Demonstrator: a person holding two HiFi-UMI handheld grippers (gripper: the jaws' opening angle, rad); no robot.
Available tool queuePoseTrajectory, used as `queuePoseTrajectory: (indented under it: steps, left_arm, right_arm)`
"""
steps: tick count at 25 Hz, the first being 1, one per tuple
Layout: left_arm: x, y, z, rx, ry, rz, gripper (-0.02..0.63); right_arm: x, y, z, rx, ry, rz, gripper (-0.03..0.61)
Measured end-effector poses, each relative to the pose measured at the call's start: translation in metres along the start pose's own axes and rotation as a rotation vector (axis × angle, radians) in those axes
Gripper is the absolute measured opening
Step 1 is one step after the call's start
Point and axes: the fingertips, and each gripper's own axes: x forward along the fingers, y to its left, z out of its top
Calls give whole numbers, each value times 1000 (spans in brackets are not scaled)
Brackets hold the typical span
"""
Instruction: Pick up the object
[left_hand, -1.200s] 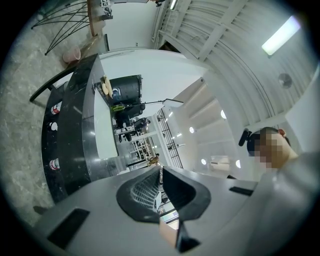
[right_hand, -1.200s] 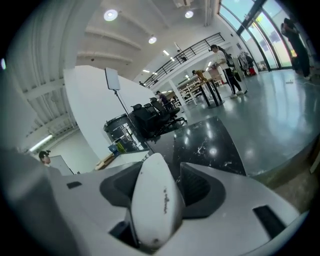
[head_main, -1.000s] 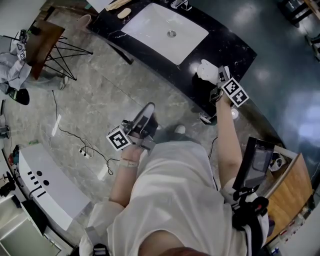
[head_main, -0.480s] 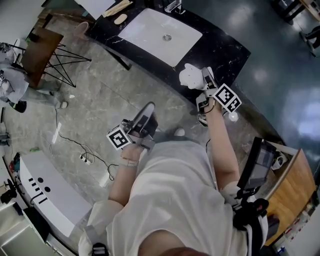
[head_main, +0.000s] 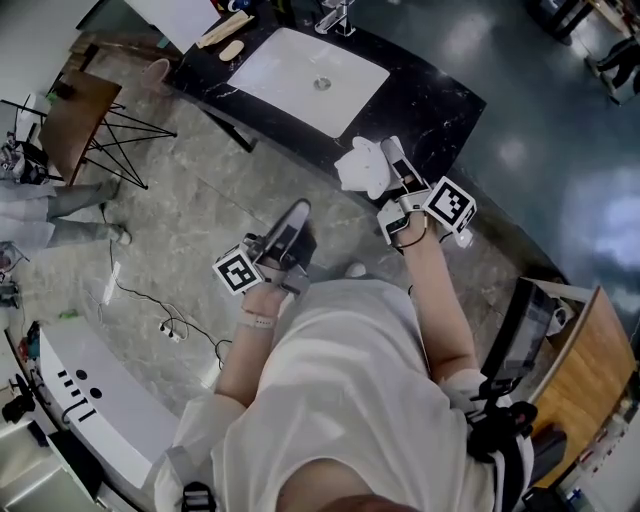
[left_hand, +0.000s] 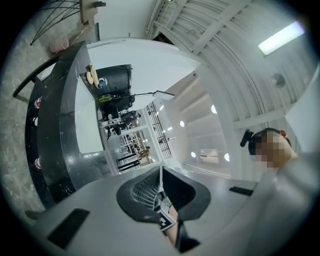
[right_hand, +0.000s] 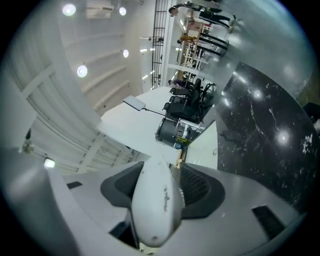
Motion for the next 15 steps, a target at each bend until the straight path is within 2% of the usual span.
queuePoseTrajectory:
  steps: [5, 10, 15]
  left_arm:
    - [7, 0, -8, -73, -1, -5, 8]
    - [18, 3, -4, -76, -7, -32, 8]
    - [25, 5, -4, -83, -14, -54, 8]
  right_arm:
    - [-13, 20, -9, 83, 5, 72, 233]
    - [-22, 31, -23, 135, 23, 109, 233]
    - [-32, 29, -38, 160, 39, 105, 233]
